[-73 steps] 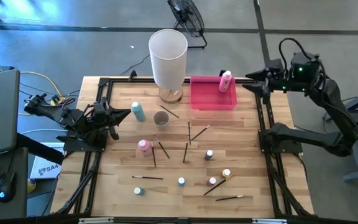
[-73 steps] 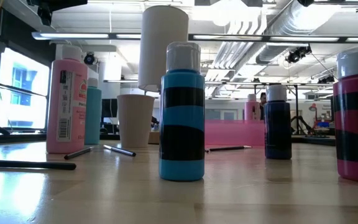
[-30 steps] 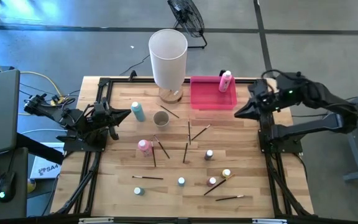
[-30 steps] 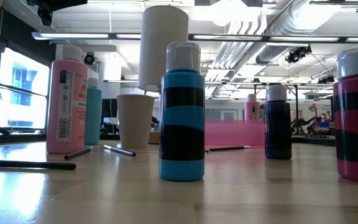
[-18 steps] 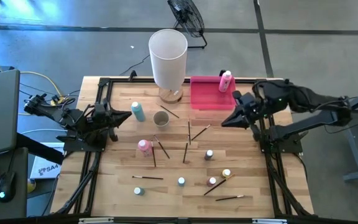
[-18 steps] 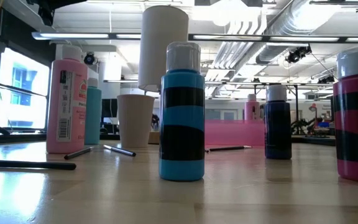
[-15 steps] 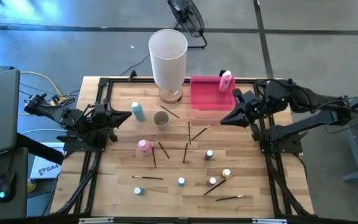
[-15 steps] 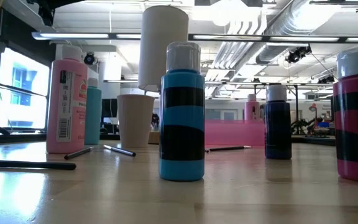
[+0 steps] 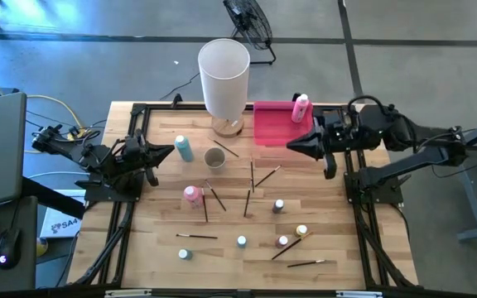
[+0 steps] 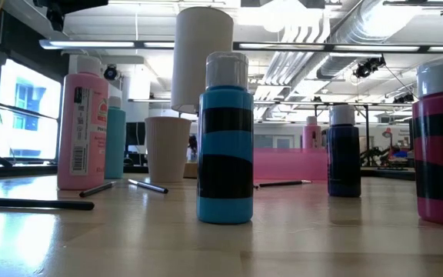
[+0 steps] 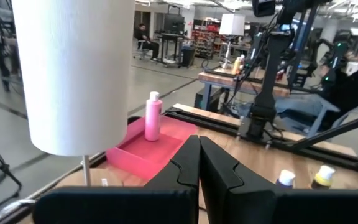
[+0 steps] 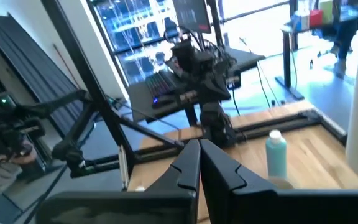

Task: Pick & Place Paint Supplies
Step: Put the big blue paint bottle into the pink bin

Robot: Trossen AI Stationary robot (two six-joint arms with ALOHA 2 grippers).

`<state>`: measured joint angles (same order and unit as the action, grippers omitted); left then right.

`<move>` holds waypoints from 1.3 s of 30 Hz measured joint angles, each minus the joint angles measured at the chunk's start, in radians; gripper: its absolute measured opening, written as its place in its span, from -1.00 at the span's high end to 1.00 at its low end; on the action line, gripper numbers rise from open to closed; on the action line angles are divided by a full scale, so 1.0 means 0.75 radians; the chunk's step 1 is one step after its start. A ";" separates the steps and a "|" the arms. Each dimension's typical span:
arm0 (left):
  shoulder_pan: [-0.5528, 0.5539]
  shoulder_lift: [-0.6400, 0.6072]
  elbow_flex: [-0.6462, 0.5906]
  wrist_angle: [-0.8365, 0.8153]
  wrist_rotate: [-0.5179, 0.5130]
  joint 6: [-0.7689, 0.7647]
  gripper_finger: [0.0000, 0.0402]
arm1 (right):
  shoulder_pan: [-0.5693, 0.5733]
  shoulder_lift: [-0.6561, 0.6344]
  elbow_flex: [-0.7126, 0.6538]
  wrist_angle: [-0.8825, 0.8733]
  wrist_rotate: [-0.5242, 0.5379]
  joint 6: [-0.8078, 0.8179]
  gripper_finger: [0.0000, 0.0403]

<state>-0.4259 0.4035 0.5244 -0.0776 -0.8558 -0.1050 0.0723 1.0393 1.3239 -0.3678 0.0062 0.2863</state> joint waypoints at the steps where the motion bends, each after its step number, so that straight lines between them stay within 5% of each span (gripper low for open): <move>1: 0.000 0.000 0.000 0.000 0.000 0.000 1.00 | 0.000 0.000 0.000 0.025 -0.005 -0.019 0.98; 11: 0.001 -0.025 0.000 0.001 -0.025 -0.077 1.00 | 0.000 -0.057 0.000 0.025 -0.044 -0.131 0.98; 25: 0.001 -0.038 0.000 -0.076 -0.376 -0.209 1.00 | -0.119 -0.095 0.001 -0.107 -0.042 -0.107 0.98; 39: 0.001 -0.038 0.000 -0.094 -0.395 -0.216 1.00 | -0.194 -0.093 0.001 -0.113 -0.044 -0.104 0.98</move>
<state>-0.4255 0.3752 0.5247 -0.1483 -1.1524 -0.2672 -0.0730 0.9695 1.3247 -0.4526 -0.0269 0.2081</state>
